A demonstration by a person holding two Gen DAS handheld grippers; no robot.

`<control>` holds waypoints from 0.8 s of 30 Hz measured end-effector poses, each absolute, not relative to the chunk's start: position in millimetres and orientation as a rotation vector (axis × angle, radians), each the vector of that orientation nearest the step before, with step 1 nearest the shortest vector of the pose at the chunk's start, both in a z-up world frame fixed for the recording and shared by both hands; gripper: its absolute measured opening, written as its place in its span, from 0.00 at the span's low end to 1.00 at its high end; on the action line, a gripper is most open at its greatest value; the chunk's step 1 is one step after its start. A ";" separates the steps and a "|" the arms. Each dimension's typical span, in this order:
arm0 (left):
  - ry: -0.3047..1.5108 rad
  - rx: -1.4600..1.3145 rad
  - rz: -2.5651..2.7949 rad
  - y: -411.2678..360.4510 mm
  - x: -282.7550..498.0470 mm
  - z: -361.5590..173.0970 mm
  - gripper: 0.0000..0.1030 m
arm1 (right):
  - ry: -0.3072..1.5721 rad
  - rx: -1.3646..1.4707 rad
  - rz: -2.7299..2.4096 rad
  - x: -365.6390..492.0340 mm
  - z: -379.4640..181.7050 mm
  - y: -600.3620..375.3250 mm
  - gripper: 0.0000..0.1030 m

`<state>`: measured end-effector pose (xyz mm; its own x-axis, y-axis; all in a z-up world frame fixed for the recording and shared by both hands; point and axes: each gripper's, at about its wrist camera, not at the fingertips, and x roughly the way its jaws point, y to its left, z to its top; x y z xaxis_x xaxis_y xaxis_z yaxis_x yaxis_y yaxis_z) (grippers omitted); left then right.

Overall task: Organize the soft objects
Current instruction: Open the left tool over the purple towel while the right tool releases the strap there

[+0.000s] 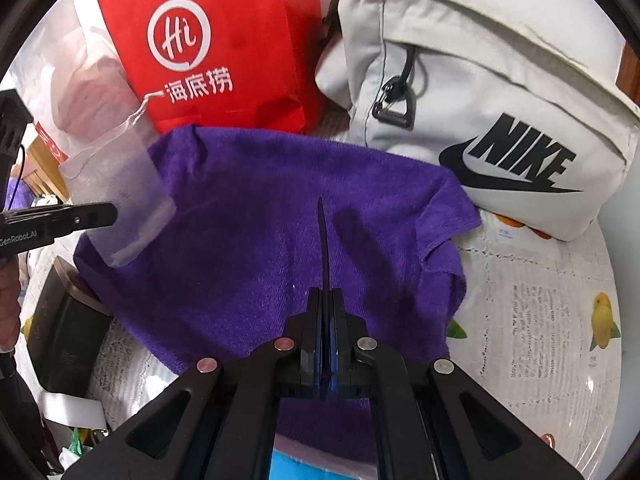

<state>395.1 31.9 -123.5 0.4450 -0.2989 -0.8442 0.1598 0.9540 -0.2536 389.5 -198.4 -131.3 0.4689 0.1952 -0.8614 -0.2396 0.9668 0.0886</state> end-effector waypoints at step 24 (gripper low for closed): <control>1.020 0.009 -0.169 27.7 395.9 -97.5 0.63 | 1.047 -0.056 0.244 381.0 -120.9 -204.0 0.36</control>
<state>395.9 27.7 -97.5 0.5113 -0.1357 -0.8486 0.1445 0.9870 -0.0708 381.0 -204.0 -120.9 0.4755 0.1732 -0.8625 -0.2261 0.9716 0.0704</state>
